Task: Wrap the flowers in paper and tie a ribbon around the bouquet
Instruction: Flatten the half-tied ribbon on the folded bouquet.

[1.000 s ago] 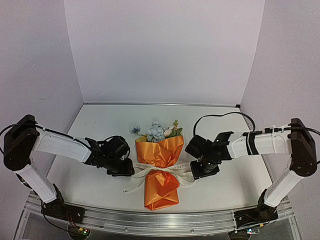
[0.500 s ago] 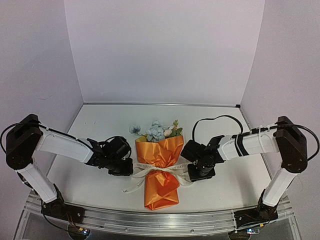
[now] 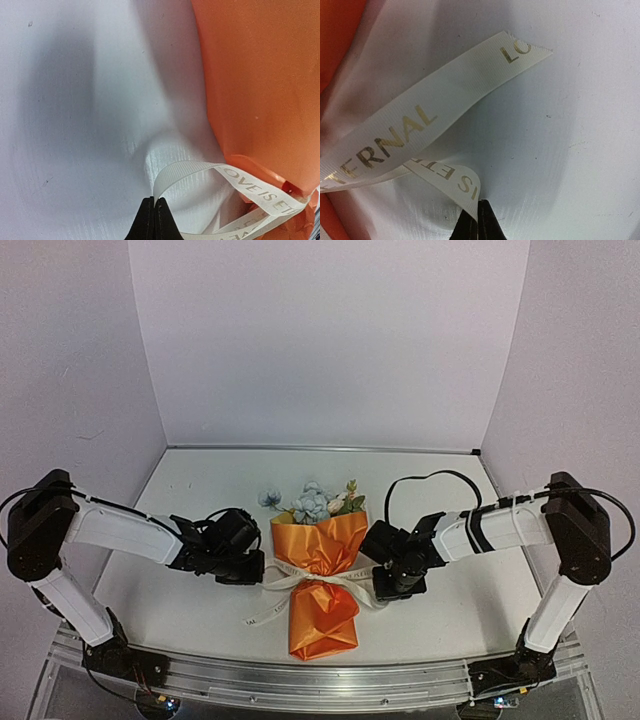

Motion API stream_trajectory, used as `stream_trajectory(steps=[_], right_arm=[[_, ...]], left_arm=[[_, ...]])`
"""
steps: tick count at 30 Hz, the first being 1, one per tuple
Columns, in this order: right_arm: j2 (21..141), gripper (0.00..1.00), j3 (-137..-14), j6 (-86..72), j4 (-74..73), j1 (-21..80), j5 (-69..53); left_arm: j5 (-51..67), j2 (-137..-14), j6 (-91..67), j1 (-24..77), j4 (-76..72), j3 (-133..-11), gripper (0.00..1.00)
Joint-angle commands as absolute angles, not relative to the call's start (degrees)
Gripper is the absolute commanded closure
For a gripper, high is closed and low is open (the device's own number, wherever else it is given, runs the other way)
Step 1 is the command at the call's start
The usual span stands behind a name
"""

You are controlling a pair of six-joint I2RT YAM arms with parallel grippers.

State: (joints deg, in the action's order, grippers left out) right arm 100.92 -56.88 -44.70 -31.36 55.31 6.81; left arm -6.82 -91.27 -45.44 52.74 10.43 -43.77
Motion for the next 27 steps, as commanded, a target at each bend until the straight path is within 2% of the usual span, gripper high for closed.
stream_trajectory(steps=[1, 10, 15, 17, 21, 27], right_arm=[[99.1, 1.0, -57.2, -44.8, -32.3, 55.5, 7.9], [99.3, 1.0, -57.4, -45.3, -32.3, 55.6, 7.4], [99.3, 1.0, -57.4, -45.2, -32.3, 55.7, 7.4], [99.3, 1.0, -57.6, -45.3, -32.3, 55.7, 7.4], [98.9, 1.0, -57.6, -45.3, -32.3, 55.7, 7.7], [97.7, 1.0, -57.6, -43.9, -34.6, 55.6, 10.8]], left_arm=[[-6.8, -89.9, -44.1, 52.1, 8.9, -44.7, 0.98], [-4.0, -94.7, -46.0, 52.2, 9.5, -46.6, 0.75], [-3.4, -96.3, -45.3, 52.1, 10.4, -47.9, 0.7], [-3.5, -96.6, -45.1, 52.1, 10.5, -48.1, 0.74], [-4.6, -96.0, -45.1, 52.1, 12.1, -48.4, 0.99], [-12.4, -91.6, -42.6, 51.8, 17.5, -48.6, 1.0]])
